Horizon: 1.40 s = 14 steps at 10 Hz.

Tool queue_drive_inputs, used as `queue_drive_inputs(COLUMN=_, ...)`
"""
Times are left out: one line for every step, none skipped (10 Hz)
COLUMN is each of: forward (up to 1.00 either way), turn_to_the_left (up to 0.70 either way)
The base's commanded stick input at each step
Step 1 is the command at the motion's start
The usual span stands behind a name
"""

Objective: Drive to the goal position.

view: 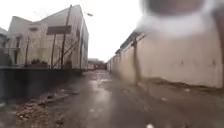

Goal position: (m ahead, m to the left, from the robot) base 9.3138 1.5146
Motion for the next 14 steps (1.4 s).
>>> queue_drive_inputs(forward=0.50, turn_to_the_left=0.07)
queue_drive_inputs(forward=0.50, turn_to_the_left=0.07)
queue_drive_inputs(forward=0.50, turn_to_the_left=0.07)
queue_drive_inputs(forward=0.50, turn_to_the_left=0.07)
queue_drive_inputs(forward=0.50, turn_to_the_left=0.07)
queue_drive_inputs(forward=0.50, turn_to_the_left=0.07)
queue_drive_inputs(forward=0.50, turn_to_the_left=0.07)
queue_drive_inputs(forward=0.50, turn_to_the_left=0.07)
queue_drive_inputs(forward=0.50, turn_to_the_left=0.07)
queue_drive_inputs(forward=0.50, turn_to_the_left=0.07)
queue_drive_inputs(forward=0.50, turn_to_the_left=0.07)
queue_drive_inputs(forward=0.50, turn_to_the_left=0.07)
queue_drive_inputs(forward=0.50, turn_to_the_left=0.07)
queue_drive_inputs(forward=0.50, turn_to_the_left=0.07)
